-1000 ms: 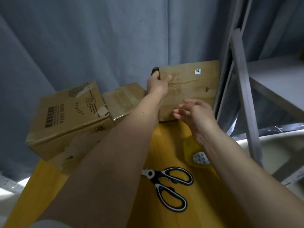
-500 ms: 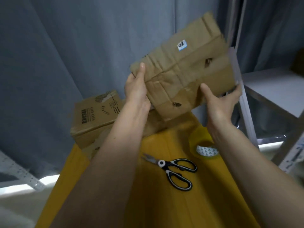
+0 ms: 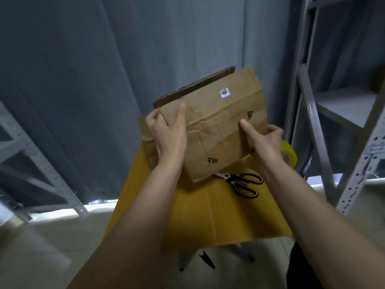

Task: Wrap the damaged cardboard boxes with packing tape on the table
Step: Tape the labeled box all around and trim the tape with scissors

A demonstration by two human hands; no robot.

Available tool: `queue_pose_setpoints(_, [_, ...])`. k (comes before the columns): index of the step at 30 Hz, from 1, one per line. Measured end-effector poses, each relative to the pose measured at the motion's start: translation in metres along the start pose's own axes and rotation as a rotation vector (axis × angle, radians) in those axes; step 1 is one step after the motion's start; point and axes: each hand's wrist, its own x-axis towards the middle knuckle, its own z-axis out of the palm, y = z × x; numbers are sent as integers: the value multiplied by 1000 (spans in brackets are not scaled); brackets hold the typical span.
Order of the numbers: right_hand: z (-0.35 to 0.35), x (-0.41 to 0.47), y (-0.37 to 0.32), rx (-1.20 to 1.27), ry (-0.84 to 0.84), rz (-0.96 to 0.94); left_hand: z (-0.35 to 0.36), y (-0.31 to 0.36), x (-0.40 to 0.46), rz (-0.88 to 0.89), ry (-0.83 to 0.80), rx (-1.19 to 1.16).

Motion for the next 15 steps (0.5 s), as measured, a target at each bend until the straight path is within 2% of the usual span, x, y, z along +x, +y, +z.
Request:
queue_pose_setpoints(5, [17, -34, 15, 128, -98, 112, -48, -13, -22, 59, 63, 39])
queue_pose_setpoints(15, [41, -73, 66, 106, -259, 348, -112, -70, -35, -2, 142, 113])
